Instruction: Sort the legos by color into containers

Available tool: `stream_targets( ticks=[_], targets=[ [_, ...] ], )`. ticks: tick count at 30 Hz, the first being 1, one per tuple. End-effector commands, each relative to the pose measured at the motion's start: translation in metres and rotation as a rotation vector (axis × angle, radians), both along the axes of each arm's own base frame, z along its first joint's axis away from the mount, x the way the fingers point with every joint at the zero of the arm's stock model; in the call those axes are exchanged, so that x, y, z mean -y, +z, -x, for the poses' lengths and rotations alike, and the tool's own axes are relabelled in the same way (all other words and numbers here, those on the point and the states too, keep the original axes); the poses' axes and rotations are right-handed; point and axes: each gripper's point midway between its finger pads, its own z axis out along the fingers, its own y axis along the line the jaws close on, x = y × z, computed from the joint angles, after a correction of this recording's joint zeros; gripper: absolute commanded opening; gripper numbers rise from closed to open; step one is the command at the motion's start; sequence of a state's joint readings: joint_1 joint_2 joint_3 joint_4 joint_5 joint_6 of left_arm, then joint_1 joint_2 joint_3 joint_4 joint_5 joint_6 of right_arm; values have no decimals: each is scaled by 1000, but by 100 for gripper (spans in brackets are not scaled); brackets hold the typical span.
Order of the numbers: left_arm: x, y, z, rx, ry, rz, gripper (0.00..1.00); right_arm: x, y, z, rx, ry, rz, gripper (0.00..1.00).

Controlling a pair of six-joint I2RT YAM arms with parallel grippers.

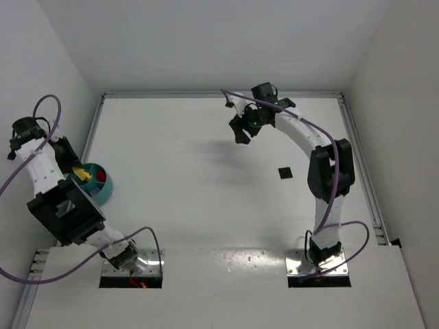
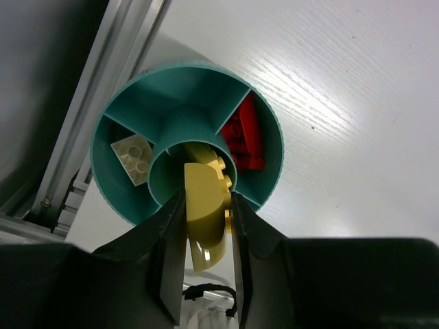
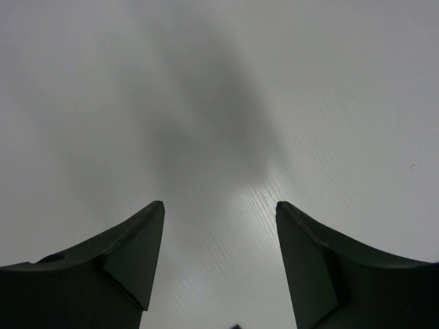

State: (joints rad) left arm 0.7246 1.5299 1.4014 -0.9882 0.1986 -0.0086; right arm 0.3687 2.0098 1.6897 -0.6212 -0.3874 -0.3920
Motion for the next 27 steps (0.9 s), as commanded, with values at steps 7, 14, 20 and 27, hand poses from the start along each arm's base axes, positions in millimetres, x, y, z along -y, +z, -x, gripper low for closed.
stream_targets(
  ticks=[7, 14, 20, 27],
  targets=[
    [-9, 4, -6, 30, 9, -22, 21, -3, 23, -7, 61, -15, -20, 67],
    [-10, -2, -4, 9, 5, -20, 34, 1, 21, -6, 61, -33, -10, 69],
    [-10, -8, -1, -4, 1, -24, 45, 6, 14, -2, 50, -44, 11, 70],
    [-9, -10, -3, -3, -5, -9, 46, 9, 11, 1, 45, -50, 22, 70]
  ],
)
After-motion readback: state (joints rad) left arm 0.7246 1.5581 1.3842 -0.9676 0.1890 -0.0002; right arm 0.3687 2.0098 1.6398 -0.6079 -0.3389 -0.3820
